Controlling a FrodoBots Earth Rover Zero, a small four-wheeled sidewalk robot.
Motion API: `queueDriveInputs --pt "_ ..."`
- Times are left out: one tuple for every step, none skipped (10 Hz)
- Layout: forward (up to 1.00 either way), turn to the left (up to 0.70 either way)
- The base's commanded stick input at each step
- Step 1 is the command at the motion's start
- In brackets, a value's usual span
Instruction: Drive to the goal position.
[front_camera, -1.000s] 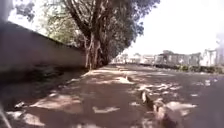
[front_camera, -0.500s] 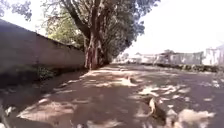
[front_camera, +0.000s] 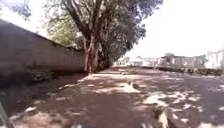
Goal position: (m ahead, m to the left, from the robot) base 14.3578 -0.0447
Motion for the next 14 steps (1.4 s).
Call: queueDriveInputs --pt "0.7 0.0" --pt "0.7 0.0" --pt "0.7 0.0" --pt "0.7 0.0" --pt "0.7 0.0" --pt "0.7 0.0" --pt "0.7 0.0" --pt "0.7 0.0" --pt "0.7 0.0" --pt "0.7 0.0" --pt "0.7 0.0" --pt "0.7 0.0" --pt "0.7 0.0" --pt "0.7 0.0"
